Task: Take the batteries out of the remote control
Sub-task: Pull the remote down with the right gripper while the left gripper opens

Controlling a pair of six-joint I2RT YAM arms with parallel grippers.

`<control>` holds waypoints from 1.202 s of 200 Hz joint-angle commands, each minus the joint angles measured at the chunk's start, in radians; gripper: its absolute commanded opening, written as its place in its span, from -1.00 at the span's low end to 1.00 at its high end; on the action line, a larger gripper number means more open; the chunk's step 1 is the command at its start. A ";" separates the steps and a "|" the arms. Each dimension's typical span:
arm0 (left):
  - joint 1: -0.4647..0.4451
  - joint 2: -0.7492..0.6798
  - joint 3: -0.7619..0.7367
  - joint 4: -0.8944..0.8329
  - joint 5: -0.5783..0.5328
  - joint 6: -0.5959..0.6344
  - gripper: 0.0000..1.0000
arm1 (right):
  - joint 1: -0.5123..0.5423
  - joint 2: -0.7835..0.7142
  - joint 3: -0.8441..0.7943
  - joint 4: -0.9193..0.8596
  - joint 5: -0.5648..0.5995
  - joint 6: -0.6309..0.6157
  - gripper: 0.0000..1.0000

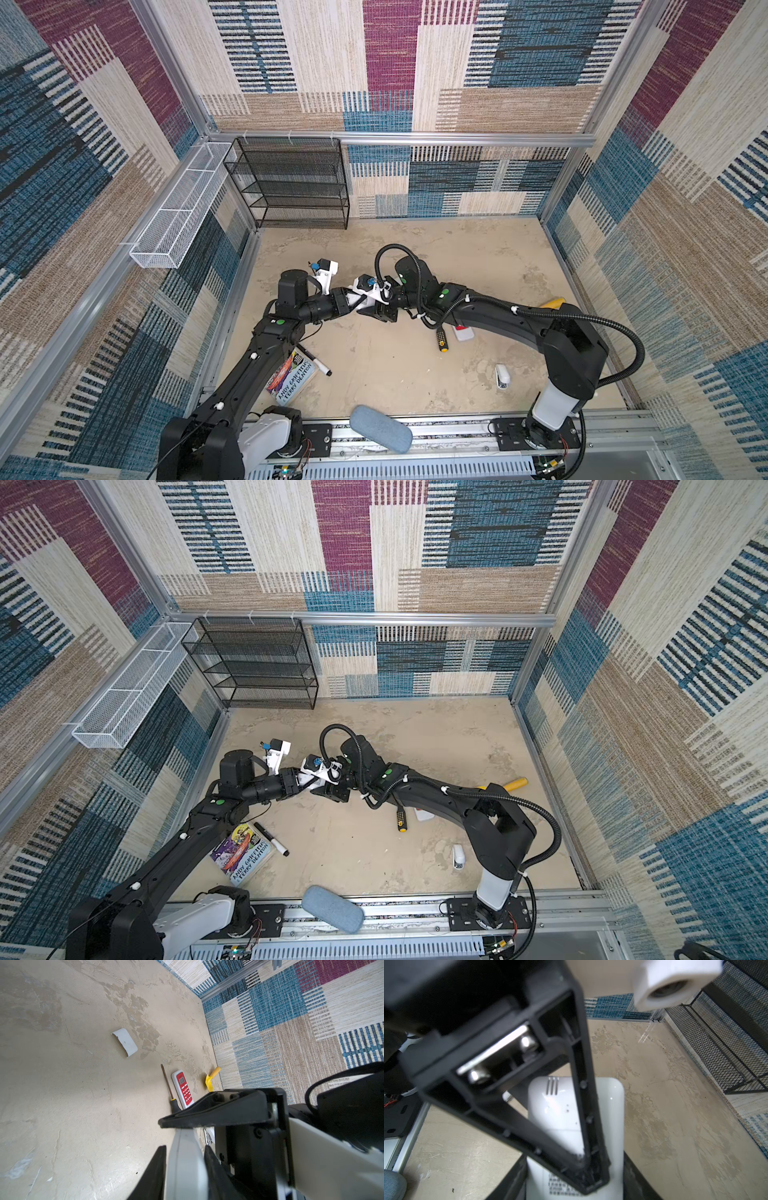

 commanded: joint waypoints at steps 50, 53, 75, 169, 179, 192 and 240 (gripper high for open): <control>0.001 0.003 0.012 -0.043 -0.017 0.028 0.60 | -0.002 0.017 -0.032 0.033 0.039 0.008 -0.20; 0.001 0.000 0.012 -0.053 -0.025 0.032 0.64 | -0.002 0.019 -0.033 0.033 0.041 0.008 -0.20; 0.002 -0.025 0.025 -0.176 -0.129 0.071 0.94 | -0.013 0.034 -0.040 0.032 0.050 0.027 -0.20; 0.027 -0.104 0.089 -0.546 -0.570 0.087 1.00 | -0.034 0.185 -0.048 -0.087 0.131 0.035 -0.20; 0.027 -0.116 0.085 -0.536 -0.569 0.085 0.99 | -0.034 0.205 -0.047 -0.097 0.139 0.039 -0.20; 0.027 -0.131 0.081 -0.523 -0.562 0.088 0.98 | -0.034 0.225 -0.041 -0.113 0.148 0.040 -0.20; 0.027 -0.175 0.071 -0.501 -0.548 0.101 0.94 | -0.034 0.283 -0.009 -0.171 0.148 0.027 -0.18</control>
